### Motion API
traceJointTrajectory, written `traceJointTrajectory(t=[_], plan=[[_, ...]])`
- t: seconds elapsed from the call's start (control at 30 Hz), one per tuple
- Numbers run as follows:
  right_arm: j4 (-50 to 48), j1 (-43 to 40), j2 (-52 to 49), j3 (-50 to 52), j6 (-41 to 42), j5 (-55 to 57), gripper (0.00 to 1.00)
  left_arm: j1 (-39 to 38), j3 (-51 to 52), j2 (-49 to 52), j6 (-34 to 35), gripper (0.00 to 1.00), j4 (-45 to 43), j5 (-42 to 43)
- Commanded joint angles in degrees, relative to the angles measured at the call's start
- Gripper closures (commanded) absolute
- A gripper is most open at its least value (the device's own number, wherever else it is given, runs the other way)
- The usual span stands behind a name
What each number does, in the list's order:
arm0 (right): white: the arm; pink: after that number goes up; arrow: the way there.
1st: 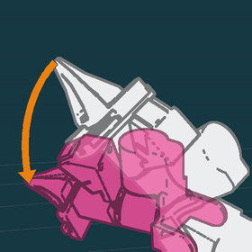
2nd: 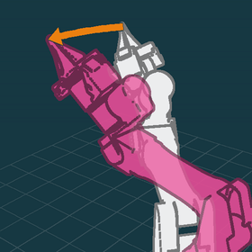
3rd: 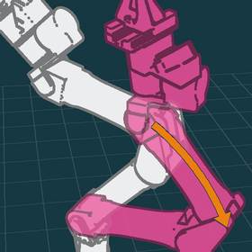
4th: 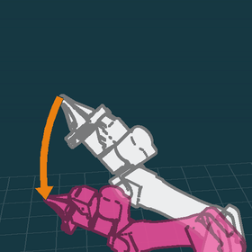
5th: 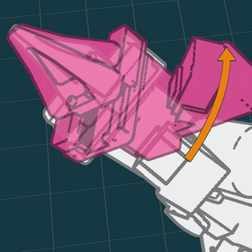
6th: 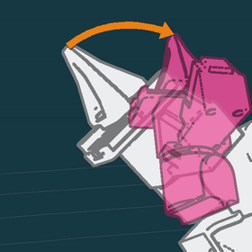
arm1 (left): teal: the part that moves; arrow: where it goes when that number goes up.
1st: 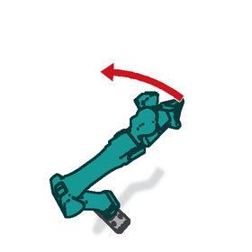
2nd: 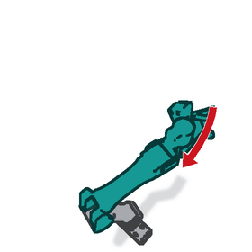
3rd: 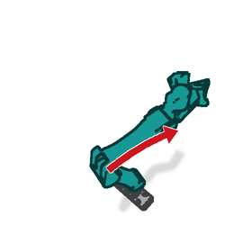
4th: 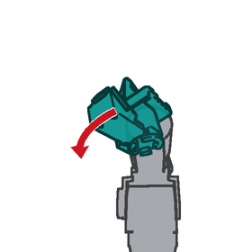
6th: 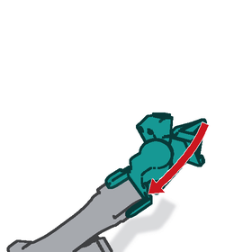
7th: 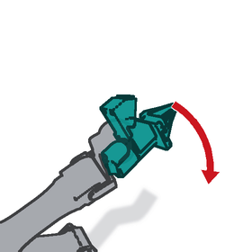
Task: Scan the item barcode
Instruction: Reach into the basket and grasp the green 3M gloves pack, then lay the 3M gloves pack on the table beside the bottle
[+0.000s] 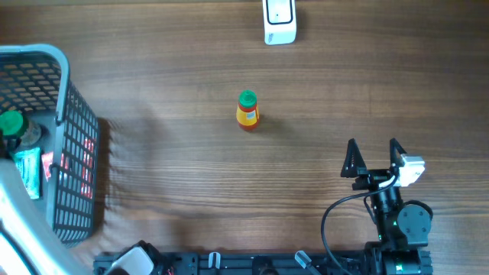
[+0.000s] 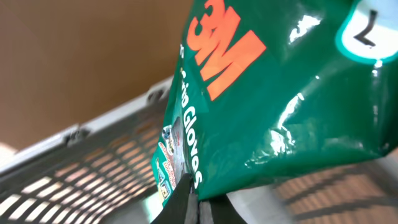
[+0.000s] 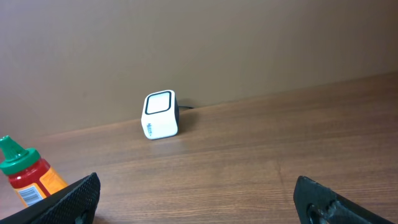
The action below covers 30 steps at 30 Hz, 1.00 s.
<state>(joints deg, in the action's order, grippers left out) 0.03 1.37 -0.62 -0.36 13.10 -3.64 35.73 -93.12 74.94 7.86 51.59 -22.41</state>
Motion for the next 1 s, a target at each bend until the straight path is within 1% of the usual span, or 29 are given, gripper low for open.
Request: traceJointTrajectory(t=[0.0, 0.17, 0.2, 0.23, 0.27, 0.33, 0.37, 0.43, 0.53, 0.67, 0.73, 0.77, 0.8, 0.87, 0.97], plan=[[-0.15, 0.15, 0.35, 0.07, -1.05, -0.61, 0.00, 0.00, -0.70, -9.44, 0.52, 0.96, -4.00, 22.38], [-0.15, 0.15, 0.35, 0.07, -1.05, -0.63, 0.00, 0.00, -0.70, -16.26, 0.52, 0.96, -6.62, 45.24], [-0.15, 0.15, 0.35, 0.07, -1.05, -0.61, 0.00, -0.02, -0.70, -16.52, 0.52, 0.96, -6.38, 52.37], [-0.15, 0.15, 0.35, 0.07, -1.05, -0.61, 0.00, -0.28, -0.70, -16.41, 0.52, 0.96, -5.88, 56.15], [-0.15, 0.15, 0.35, 0.07, -1.05, -0.61, 0.00, -2.29, -0.68, -15.96, 0.44, 0.96, -4.35, 58.97], [-0.15, 0.15, 0.35, 0.07, -1.05, -0.61, 0.00, -7.39, -0.63, -14.84, -0.98, 0.96, -1.22, 59.04], [-0.15, 0.15, 0.35, 0.07, -1.05, -0.61, 0.00, -11.43, -0.63, -13.92, -2.99, 0.96, 1.01, 59.01], [-0.15, 0.15, 0.35, 0.07, -1.05, -0.61, 0.00, -18.56, -0.63, -11.45, -4.52, 0.96, 4.33, 58.95], [-0.15, 0.15, 0.35, 0.07, -1.05, -0.61, 0.00, -29.31, -0.63, -4.44, -4.74, 0.96, 8.37, 57.07], [-0.15, 0.15, 0.35, 0.07, -1.05, -0.61, 0.00, -37.81, -0.63, 7.98, -4.79, 0.96, 12.81, 57.07], [-0.15, 0.15, 0.35, 0.07, -1.03, -0.63, 0.00, -39.56, -0.63, 13.79, -3.67, 0.96, 13.86, 57.05], [-0.15, 0.15, 0.35, 0.07, -1.05, -0.61, 0.00, -39.76, -0.63, 17.25, -0.63, 0.96, 14.14, 56.19], [-0.15, 0.15, 0.35, 0.07, -1.05, -0.61, 0.00, -39.76, -0.63, 18.73, 1.36, 0.96, 14.38, 55.25], [-0.15, 0.15, 0.35, 0.07, -1.05, -0.61, 0.00, -39.76, -0.48, 21.27, 8.07, 0.96, 15.76, 49.24], [-0.15, 0.15, 0.35, 0.07, -1.05, -0.61, 0.00, -39.76, 4.11, 22.05, 11.19, 0.96, 11.30, 49.35]])
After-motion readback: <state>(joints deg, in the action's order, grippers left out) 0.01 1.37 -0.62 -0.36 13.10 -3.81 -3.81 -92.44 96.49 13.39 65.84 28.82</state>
